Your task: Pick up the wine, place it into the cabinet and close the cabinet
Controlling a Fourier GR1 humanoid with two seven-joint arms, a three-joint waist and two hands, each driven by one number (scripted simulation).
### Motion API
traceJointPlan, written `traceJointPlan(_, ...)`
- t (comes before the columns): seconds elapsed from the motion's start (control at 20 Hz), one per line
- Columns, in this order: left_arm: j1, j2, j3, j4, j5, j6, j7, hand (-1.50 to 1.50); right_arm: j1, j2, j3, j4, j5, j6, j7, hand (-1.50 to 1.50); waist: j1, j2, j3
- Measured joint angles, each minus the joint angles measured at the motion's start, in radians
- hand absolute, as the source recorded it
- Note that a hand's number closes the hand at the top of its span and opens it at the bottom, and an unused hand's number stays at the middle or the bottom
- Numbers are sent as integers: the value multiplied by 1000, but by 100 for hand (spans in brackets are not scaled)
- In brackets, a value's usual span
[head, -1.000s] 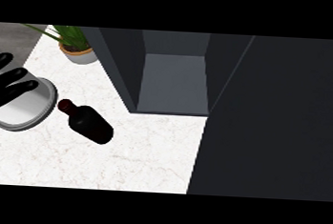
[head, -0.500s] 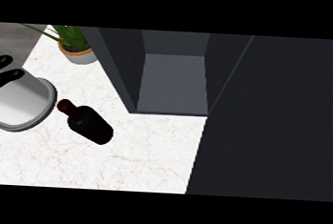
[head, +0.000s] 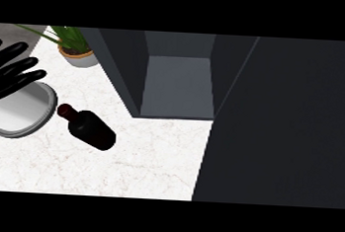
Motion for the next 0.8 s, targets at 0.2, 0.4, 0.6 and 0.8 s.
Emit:
traceJointPlan(0.2,-11,-37,-2,50,-64,-37,-17,-150,-52,-13,3,1,9,-33,30,-150,-1,1,0)
traceJointPlan(0.4,-18,-70,-8,101,-119,-70,-28,-150,-56,-35,27,1,18,-58,37,-150,-2,1,0)
traceJointPlan(0.6,-1,-128,-5,146,-223,-123,-70,-150,-75,-53,41,0,25,-83,50,-150,-2,1,0)
traceJointPlan(0.8,6,-167,7,206,-302,-177,-110,-150,-73,-71,62,-2,32,-109,47,-150,-2,0,0)
